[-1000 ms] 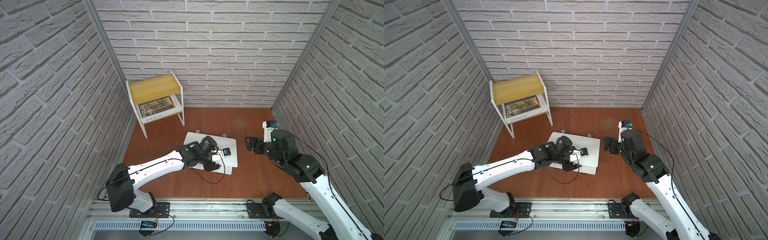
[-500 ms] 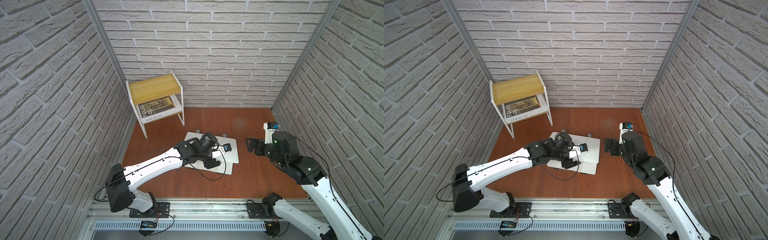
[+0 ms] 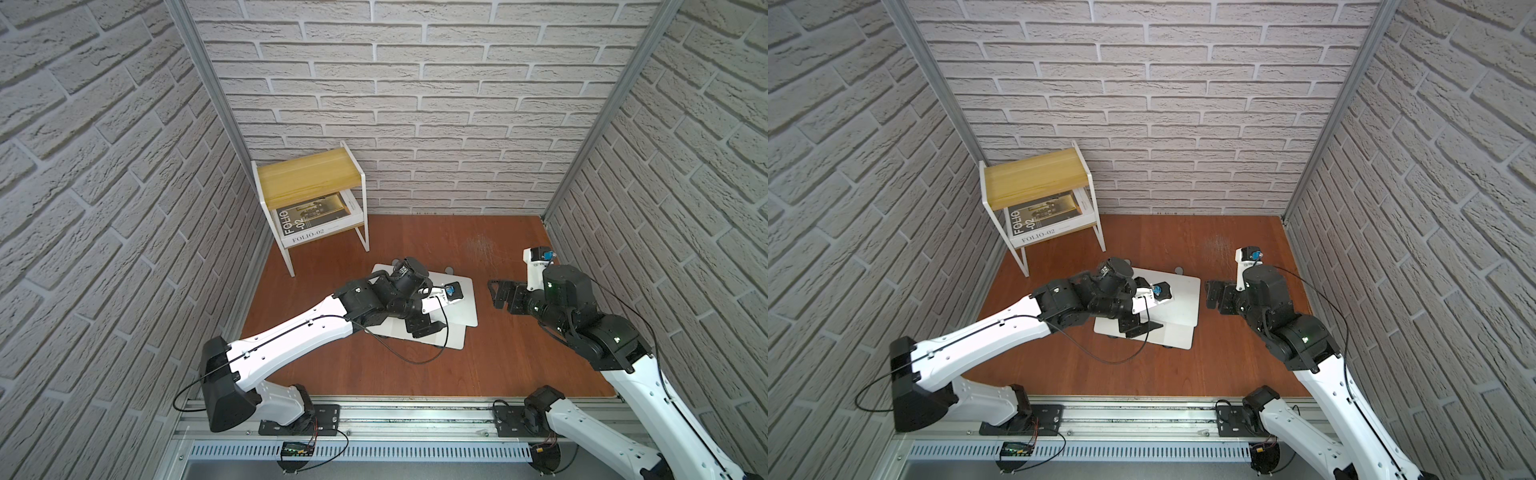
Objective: Close the laptop lid and set it aside
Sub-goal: Close the lid of the laptop.
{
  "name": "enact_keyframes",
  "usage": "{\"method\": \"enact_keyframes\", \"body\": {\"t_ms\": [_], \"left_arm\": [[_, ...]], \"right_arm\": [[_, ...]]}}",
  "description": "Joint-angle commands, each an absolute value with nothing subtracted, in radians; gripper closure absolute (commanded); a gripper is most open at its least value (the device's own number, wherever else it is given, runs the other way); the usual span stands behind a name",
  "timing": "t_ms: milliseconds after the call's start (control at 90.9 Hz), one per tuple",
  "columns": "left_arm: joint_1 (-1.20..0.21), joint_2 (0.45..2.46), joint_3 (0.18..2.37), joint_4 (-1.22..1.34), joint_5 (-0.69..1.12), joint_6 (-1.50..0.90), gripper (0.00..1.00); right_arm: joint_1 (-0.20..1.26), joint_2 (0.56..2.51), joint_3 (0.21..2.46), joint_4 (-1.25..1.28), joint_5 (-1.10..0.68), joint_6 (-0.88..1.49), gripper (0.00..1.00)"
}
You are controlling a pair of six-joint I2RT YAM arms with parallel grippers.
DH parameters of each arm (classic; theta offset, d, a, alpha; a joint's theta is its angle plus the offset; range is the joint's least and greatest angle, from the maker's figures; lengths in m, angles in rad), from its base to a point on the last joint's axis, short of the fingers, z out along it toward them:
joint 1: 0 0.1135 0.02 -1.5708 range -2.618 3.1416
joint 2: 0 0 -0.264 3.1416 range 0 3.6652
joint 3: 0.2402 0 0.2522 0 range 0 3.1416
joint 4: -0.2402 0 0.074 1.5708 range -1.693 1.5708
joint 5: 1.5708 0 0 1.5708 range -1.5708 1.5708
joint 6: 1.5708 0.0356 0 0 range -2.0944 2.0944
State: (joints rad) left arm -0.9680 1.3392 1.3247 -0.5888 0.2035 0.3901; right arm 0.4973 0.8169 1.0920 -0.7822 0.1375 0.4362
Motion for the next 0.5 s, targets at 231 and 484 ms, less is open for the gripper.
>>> {"method": "enact_keyframes", "body": {"t_ms": [231,484], "left_arm": [[-0.707,1.160,1.255,-0.356,0.478,0.162,0.15],[-0.416,1.130,1.143,-0.255,0.486,-0.119,0.12]], "right_arm": [[0.495,0.853,1.003,-0.688,0.006,0.458,0.03],[0.493,0.850,0.964,-0.694,0.124,0.548,0.01]]}}
